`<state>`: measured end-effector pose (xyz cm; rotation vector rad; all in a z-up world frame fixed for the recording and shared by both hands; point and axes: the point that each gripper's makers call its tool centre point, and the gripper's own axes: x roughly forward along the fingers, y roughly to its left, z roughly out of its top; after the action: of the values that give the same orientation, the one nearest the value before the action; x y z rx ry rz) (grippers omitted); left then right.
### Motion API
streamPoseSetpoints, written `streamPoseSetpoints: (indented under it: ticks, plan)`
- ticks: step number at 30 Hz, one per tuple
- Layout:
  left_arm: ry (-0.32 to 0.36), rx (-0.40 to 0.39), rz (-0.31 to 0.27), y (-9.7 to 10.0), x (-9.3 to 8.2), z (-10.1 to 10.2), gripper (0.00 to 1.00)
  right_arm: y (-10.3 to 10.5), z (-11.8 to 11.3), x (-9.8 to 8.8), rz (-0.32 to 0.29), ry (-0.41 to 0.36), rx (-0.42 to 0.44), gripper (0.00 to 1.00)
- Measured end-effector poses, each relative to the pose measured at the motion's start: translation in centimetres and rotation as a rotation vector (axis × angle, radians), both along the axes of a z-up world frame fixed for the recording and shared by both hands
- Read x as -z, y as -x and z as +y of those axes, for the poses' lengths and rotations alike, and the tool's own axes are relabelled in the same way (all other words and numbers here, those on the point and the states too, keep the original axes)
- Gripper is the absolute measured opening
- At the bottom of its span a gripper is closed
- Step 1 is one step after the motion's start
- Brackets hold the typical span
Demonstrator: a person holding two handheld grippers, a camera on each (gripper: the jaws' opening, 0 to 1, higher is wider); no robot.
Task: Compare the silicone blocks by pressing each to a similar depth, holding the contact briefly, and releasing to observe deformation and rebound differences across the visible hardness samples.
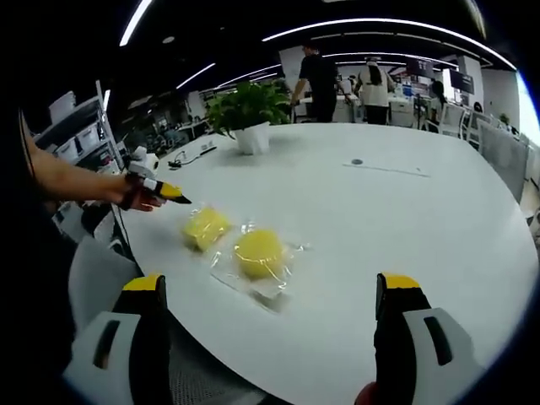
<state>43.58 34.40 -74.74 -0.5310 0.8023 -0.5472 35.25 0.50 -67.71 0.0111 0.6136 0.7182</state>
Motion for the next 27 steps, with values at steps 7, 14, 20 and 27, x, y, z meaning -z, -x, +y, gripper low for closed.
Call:
streamPoseSetpoints:
  ticks: [7, 14, 20, 27]
  plan:
    - [0.024, -0.029, 0.055, -1.4, 1.8, -0.1, 0.63, 0.1, 0.1, 0.2, 0.013, -0.013, 0.021, 0.96]
    - [0.090, -0.070, 0.082, -1.6, 2.2, -0.5, 0.46, 0.8, 0.2, 0.8, 0.029, -0.016, 0.036, 0.96]
    - [0.143, -0.129, 0.142, -1.6, 3.4, -0.8, 0.24, 1.3, 0.1, 1.1, 0.042, -0.020, 0.046, 0.96]
    - [0.313, -0.107, 0.220, -0.7, 2.8, -2.5, 0.13, 1.5, 0.0, 1.1, 0.043, -0.029, 0.059, 0.96]
